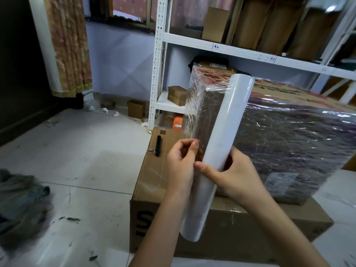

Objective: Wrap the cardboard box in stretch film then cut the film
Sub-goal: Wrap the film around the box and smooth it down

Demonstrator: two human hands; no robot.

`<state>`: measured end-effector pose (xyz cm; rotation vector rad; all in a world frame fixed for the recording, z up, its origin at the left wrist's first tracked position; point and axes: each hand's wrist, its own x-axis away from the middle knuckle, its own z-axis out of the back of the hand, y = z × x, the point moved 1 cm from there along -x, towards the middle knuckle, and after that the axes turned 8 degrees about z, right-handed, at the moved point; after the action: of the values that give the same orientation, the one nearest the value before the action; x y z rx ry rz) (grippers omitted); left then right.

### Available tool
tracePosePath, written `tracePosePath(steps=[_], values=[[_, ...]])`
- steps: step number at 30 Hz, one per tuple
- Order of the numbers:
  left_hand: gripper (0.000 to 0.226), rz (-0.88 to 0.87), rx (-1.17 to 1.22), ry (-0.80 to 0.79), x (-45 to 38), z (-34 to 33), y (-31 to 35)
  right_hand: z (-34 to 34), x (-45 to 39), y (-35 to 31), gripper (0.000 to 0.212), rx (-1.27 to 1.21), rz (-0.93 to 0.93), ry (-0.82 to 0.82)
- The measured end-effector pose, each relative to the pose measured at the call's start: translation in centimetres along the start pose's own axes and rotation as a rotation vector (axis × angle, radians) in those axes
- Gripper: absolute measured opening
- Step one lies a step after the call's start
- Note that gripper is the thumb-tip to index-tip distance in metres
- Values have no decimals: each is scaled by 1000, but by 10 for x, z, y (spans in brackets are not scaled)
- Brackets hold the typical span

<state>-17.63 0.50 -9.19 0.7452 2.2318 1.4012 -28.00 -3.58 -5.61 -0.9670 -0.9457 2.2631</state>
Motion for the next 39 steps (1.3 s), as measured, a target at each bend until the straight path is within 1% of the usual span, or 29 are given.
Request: tracePosePath(steps=[1, 5, 7, 8, 11, 12, 14, 16, 18, 19, 21, 22, 25, 28, 29, 31, 32, 33, 34, 35, 36, 37, 38, 39], values=[[11, 7, 6, -9, 0, 2, -1, 2, -1, 0, 53, 16, 13, -6], [10, 37, 3, -26, -5, 3, -1, 8, -7, -2, 59, 59, 19, -21], [10, 103, 34, -75, -7, 4, -2, 10, -8, -3, 61, 75, 18, -31], [12, 157, 69, -135, -6, 5, -3, 11, -9, -4, 60, 78, 21, -35], [47, 382, 204, -356, 1, 15, -12, 13, -8, -4, 53, 67, 23, -52], [51, 472, 210, -414, 7, 20, -17, 13, -7, -5, 52, 67, 20, -59], [48, 627, 182, -564, 22, 28, -32, 15, -6, -8, 51, 63, 17, -65], [43, 718, 280, -785, 34, 34, -44, 16, -6, -11, 50, 54, 19, -68], [42, 767, 407, -862, 39, 37, -54, 17, -6, -13, 50, 43, 18, -78], [39, 770, 419, -882, 40, 35, -58, 16, -6, -14, 51, 32, 17, -79], [33, 721, 441, -935, 42, 30, -67, 15, -6, -14, 53, 15, 18, -81], [31, 689, 472, -948, 45, 29, -71, 15, -6, -14, 53, 9, 17, -82], [28, 584, 477, -866, 46, 31, -77, 15, -6, -14, 54, -7, 14, -83], [29, 476, 455, -873, 38, 33, -86, 17, -5, -14, 53, -19, 13, -91], [29, 497, 504, -868, 35, 34, -91, 17, -5, -14, 53, -22, 14, -94], [30, 605, 552, -849, 35, 35, -96, 17, -4, -15, 52, -23, 17, -98], [29, 575, 507, -835, 34, 35, -95, 17, -3, -16, 51, -26, 19, -99], [30, 495, 355, -773, 35, 33, -96, 17, -3, -16, 51, -30, 21, -100], [33, 514, 272, -732, 38, 29, -103, 17, -3, -17, 50, -35, 22, -98], [36, 572, 328, -858, 41, 28, -108, 17, -3, -17, 51, -38, 22, -98], [36, 621, 443, -1000, 39, 30, -100, 17, -3, -17, 51, -39, 22, -101], [34, 576, 450, -914, 35, 34, -96, 17, -3, -17, 52, -39, 22, -105], [29, 495, 457, -774, 36, 36, -98, 17, -4, -18, 53, -39, 22, -107], [25, 485, 504, -798, 33, 33, -100, 17, -4, -18, 53, -41, 22, -106]])
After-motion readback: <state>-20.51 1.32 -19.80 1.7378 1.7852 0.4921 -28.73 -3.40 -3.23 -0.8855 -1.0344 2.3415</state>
